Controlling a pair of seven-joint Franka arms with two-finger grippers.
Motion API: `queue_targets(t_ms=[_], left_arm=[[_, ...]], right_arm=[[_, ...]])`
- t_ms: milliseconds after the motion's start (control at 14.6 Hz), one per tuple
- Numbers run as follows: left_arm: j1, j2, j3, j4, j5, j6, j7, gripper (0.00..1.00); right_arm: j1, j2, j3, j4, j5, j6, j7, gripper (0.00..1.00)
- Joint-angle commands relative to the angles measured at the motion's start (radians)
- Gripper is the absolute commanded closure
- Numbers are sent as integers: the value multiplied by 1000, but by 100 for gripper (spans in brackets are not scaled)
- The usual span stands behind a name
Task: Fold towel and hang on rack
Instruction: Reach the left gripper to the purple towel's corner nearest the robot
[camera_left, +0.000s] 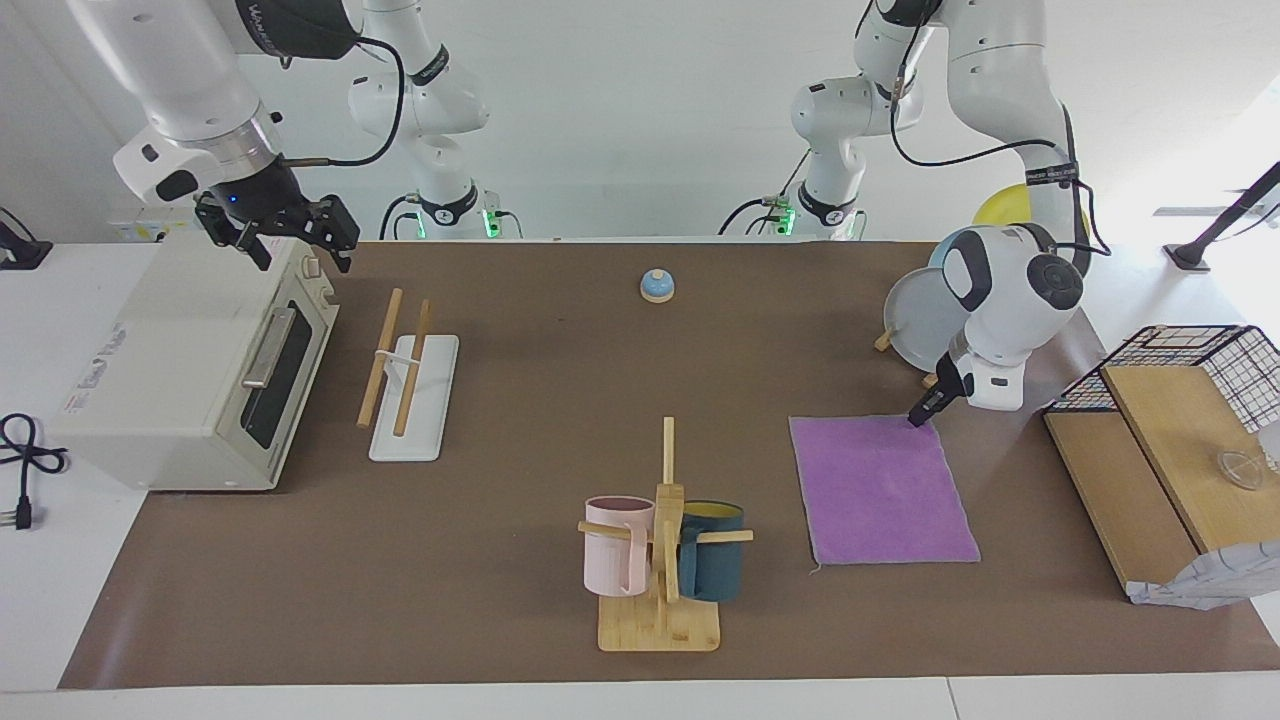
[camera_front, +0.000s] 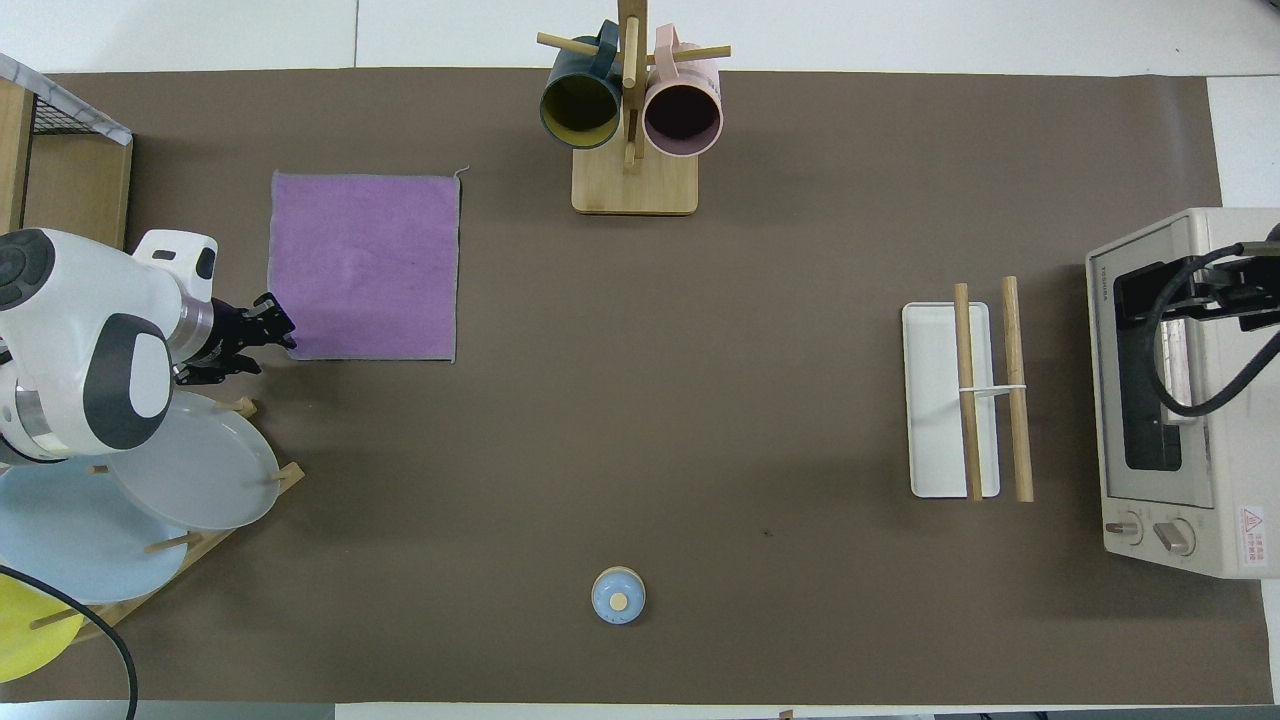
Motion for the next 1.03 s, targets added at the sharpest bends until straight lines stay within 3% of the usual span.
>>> queue_targets(t_ms=[0,274,343,412,549,617,960], left_arm=[[-5,-7,3,-4,-1,48,59,46],[-5,-6,3,-5,-1,56,82,47],[-5,-7,3,-7,-1,58,85,52],[-3,-7,3,-8,-1,55,95,60],[-3,-7,3,-11,-3,51,104,94],[-3,-7,3,-11,-3,51,104,100],[-6,-10,1,27,-1,33,160,100]], right_arm=[[-14,-17,4,-16,15,-9,-16,0],[-14,-17,4,-16,15,-12,-16,0],[-12,-17,4,-18,15,-22,-16,0],[-14,-17,4,-16,15,-18,-16,0],[-14,-18,4,-18,15,-24,-16,0],[-14,-18,4,-18,15,-23,-16,0],[-14,-17,4,-16,15,-15,-15,0]])
